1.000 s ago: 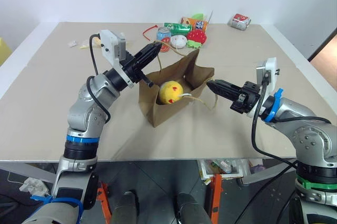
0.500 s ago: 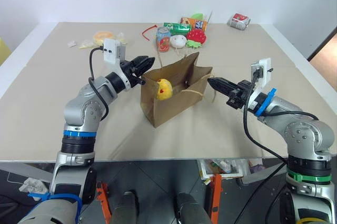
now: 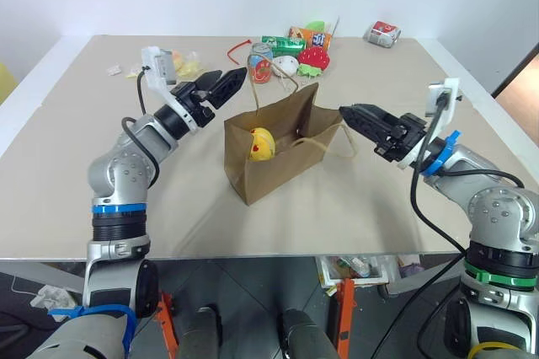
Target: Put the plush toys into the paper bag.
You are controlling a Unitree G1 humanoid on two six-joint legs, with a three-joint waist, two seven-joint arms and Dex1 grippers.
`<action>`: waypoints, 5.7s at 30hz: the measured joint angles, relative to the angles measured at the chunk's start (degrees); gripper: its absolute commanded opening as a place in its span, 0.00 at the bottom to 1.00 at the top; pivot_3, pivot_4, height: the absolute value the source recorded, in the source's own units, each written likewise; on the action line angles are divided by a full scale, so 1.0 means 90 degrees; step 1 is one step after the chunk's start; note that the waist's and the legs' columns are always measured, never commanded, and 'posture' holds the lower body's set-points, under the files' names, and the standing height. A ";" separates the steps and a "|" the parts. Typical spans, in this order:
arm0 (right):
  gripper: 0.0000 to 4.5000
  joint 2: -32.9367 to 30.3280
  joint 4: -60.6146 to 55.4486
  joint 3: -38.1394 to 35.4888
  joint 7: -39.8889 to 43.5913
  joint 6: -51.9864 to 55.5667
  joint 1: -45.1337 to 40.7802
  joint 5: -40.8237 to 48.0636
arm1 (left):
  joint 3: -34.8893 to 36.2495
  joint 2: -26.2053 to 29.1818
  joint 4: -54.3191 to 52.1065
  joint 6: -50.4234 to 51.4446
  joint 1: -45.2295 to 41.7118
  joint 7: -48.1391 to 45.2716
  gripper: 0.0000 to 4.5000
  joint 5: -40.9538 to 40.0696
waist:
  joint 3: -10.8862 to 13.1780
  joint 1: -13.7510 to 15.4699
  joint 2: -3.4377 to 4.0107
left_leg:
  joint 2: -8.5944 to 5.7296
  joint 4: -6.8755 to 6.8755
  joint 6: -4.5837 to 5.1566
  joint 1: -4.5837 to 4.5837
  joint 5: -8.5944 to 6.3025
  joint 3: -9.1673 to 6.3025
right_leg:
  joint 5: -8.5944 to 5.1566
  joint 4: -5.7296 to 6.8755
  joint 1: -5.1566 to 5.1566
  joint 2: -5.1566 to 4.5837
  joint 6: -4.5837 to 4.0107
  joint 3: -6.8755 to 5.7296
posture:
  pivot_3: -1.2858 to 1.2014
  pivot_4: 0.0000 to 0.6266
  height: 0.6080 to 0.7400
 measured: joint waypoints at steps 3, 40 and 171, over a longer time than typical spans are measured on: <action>0.66 0.0173 -0.0018 -0.0492 -0.0023 -0.0039 -0.0023 0.0587 | 0.0222 0.0376 0.0000 0.0346 0.0054 -0.0529 0.99 -0.0473 | 0.0000 -0.0006 0.0000 | 0.0001 0.0000 0.0000 0.0000 0.0000 -0.0001 | 0.0000 0.0001 -0.0001 0.0001 -0.0001 -0.0001 | 0.52 0.24 1.00; 0.01 -0.0718 -0.1652 0.1685 0.1069 -0.0428 0.1781 -0.0931 | -0.0944 0.2014 -0.0990 -0.2501 0.2652 -0.3741 1.00 0.1576 | -0.0005 0.0005 -0.0007 | 0.0027 -0.0009 -0.0001 -0.0001 -0.0001 0.0057 | -0.0021 -0.0016 -0.0011 -0.0020 -0.0055 -0.0006 | 0.52 0.24 1.00; 0.00 -0.1251 -0.1618 -0.0553 0.1303 -0.0016 0.1974 -0.0395 | -0.1740 0.1959 0.3940 -0.4330 -0.0201 -0.6625 0.98 0.2672 | -0.0006 0.0005 -0.0005 | 0.0025 -0.0005 0.0011 -0.0017 0.0006 0.0046 | -0.0004 -0.0014 -0.0006 -0.0017 -0.0014 -0.0016 | 0.52 0.24 1.00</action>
